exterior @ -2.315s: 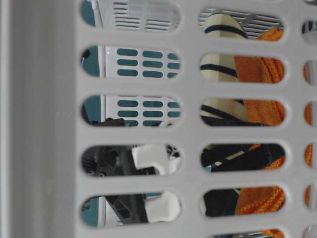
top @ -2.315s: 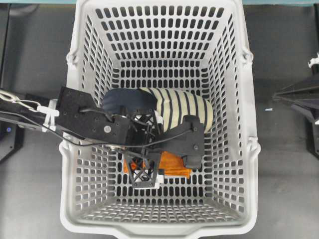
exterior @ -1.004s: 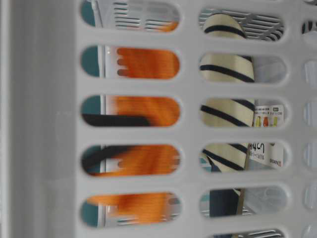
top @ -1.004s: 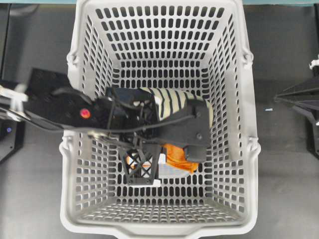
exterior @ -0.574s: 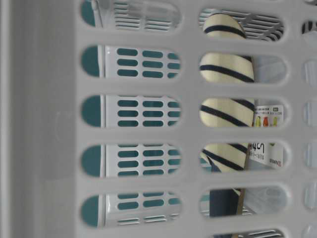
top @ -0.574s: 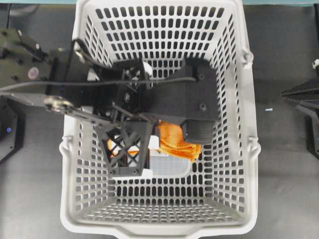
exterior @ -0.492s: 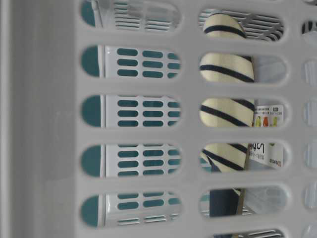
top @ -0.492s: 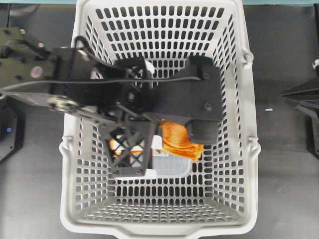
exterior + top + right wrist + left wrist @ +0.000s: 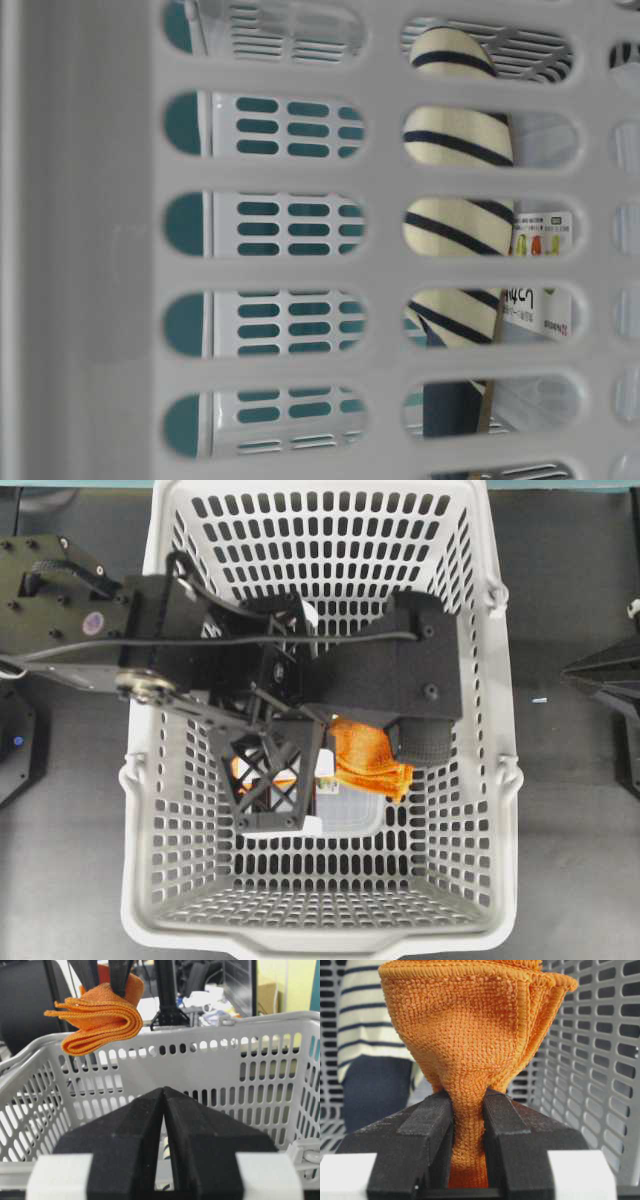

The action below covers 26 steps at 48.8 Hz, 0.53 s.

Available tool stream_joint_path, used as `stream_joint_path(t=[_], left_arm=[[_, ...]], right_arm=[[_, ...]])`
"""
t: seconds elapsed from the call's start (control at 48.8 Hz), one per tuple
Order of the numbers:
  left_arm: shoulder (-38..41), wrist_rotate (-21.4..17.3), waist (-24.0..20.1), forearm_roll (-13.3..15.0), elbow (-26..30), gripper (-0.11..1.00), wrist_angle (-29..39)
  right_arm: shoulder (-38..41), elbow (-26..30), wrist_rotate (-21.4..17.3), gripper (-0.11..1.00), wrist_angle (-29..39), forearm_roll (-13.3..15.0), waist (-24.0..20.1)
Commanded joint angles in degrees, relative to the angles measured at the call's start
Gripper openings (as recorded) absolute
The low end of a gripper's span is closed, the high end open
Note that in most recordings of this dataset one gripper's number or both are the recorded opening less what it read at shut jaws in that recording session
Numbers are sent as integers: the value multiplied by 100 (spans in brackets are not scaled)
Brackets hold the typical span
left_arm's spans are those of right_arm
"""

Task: Pick up the orange cloth from the shopping basket with the left arm.

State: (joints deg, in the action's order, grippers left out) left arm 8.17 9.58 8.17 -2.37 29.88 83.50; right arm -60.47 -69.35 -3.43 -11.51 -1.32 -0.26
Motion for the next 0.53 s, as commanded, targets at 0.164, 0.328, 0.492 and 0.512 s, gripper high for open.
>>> stream_joint_path(t=[0.164, 0.328, 0.492, 0.512], left_arm=[[-79, 18, 0, -18, 132, 15, -18], [-70, 18, -9, -18, 123, 15, -18], [-70, 18, -44, -18, 123, 15, -18], [-70, 18, -53, -18, 123, 15, -18]], right_arm=[[35, 18, 0, -1, -26, -18, 26], [44, 18, 0, -1, -18, -18, 26], [35, 18, 0, -1, -26, -18, 35], [35, 18, 0, -1, -26, -18, 35]])
